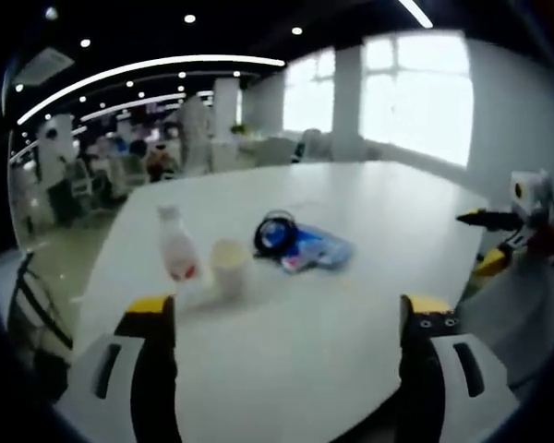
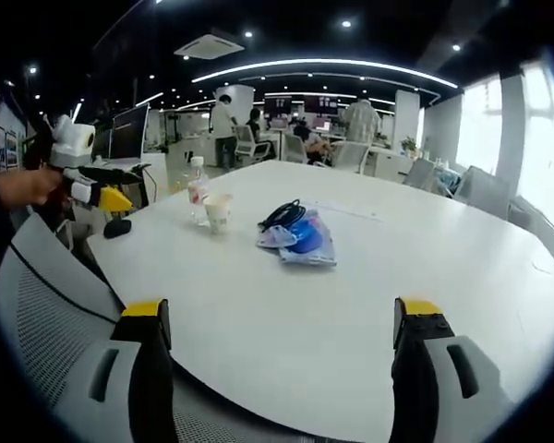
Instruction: Arrange the tabletop items into an orderly group along one side of the table until the central work area is clear of visible clutter.
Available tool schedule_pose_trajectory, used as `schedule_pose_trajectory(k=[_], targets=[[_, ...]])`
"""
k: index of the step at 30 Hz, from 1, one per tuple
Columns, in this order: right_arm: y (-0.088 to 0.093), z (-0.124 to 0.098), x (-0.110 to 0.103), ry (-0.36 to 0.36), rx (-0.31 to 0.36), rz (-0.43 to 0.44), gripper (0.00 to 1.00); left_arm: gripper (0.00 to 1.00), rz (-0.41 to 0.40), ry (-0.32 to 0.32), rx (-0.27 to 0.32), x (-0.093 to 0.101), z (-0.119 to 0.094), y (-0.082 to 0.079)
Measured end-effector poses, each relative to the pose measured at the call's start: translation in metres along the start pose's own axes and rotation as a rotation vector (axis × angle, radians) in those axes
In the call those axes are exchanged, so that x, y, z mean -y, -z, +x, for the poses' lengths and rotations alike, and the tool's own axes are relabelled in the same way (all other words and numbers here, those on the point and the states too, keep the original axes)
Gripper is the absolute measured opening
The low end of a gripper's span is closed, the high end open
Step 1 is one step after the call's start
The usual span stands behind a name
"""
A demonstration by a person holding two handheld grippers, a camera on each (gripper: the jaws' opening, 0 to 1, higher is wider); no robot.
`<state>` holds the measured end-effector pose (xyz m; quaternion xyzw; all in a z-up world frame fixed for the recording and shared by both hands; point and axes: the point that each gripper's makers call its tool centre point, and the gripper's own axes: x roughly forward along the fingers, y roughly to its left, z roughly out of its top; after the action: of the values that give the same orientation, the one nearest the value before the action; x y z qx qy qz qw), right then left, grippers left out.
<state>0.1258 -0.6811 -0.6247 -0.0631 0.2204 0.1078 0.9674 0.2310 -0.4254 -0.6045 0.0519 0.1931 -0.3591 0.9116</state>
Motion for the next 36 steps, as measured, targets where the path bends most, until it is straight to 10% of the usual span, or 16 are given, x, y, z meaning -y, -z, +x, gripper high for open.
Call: schedule_pose_trajectory(k=[36], targets=[[-0.027,0.032,0.009,-0.098,-0.075,-0.003,1.0,0.99,0.072,0.012,-0.026,0.016,-0.018,0.033]])
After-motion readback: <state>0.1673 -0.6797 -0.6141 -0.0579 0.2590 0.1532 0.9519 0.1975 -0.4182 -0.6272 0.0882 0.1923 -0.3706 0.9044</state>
